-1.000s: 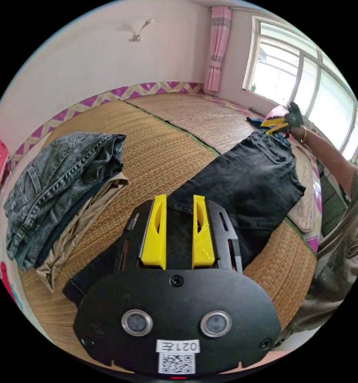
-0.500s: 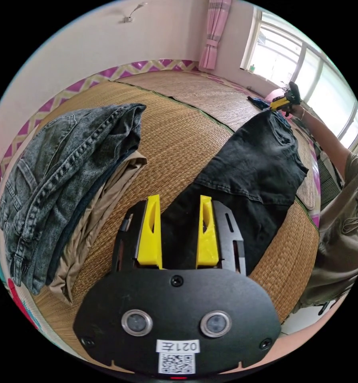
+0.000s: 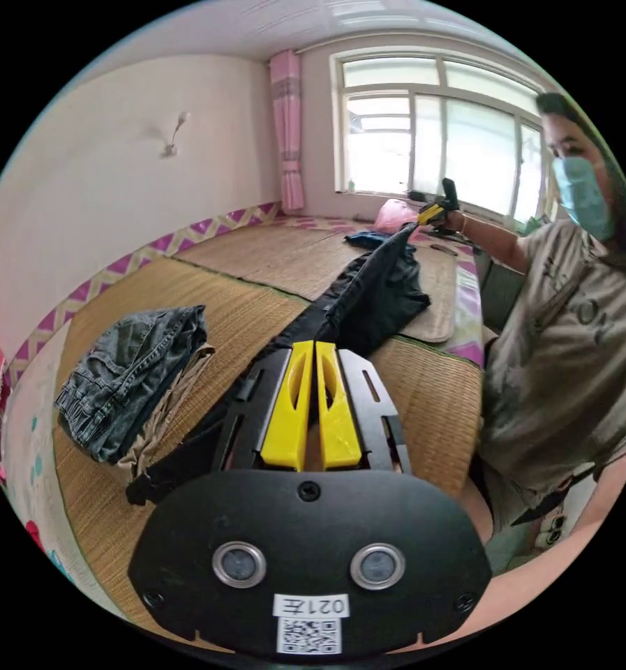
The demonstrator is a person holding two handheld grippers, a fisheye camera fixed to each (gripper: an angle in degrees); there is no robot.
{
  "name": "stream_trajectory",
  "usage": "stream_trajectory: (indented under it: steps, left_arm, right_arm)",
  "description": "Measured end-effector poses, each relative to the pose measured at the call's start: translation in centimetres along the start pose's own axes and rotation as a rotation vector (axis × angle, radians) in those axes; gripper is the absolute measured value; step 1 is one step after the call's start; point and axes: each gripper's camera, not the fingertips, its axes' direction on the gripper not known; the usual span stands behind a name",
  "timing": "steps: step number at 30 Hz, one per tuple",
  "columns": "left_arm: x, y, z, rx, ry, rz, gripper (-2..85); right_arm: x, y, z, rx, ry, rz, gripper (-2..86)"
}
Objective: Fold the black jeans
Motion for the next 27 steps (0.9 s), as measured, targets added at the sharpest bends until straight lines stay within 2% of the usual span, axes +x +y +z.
stream_trajectory:
  steps: [2,6,9,13,14,18,20,22,27]
  left_arm:
    - [4.4,2.1,-2.7,0.019,0.033,0.032,-0.9]
    - [12.5,9.0,-4.1,0.001,0.106,-0.027,-0.9]
    - [15.3,15.3,-1.7,-0.024,0.168,-0.162,-0.9]
    - [15.6,23.2,2.1,-0.003,0.236,-0.421,-0.8]
    - [15.5,24.0,2.1,0.028,0.244,-0.45,-0.8]
    - [15.0,27.0,-0.1,0.195,0.311,-0.547,-0.9]
    - [15.0,28.1,-2.7,0.346,0.272,-0.57,-0.9]
    - [14.8,29.4,-5.5,0.493,0.148,-0.622,-0.9]
    - [13.3,27.5,-5.5,0.405,-0.081,-0.638,-0.9]
  right_arm:
    - [-5.9,5.0,-3.9,0.074,-0.019,-0.015,0.0]
    - [-14.4,13.1,-5.9,0.086,-0.074,0.01,-0.3]
    - [-19.9,19.9,-3.4,0.006,-0.136,0.092,-0.5]
    - [-24.3,28.7,4.3,-0.189,-0.194,0.273,-0.6]
    - [-24.3,31.1,3.7,-0.046,-0.19,0.371,-0.5]
    - [-25.1,35.2,1.2,0.143,-0.171,0.481,-0.2]
    - [-26.4,36.6,-1.7,0.349,-0.092,0.485,0.6]
    - [-27.1,36.7,-2.8,0.427,-0.019,0.479,2.4]
    - [-24.3,35.4,-1.3,0.352,0.176,0.563,8.1]
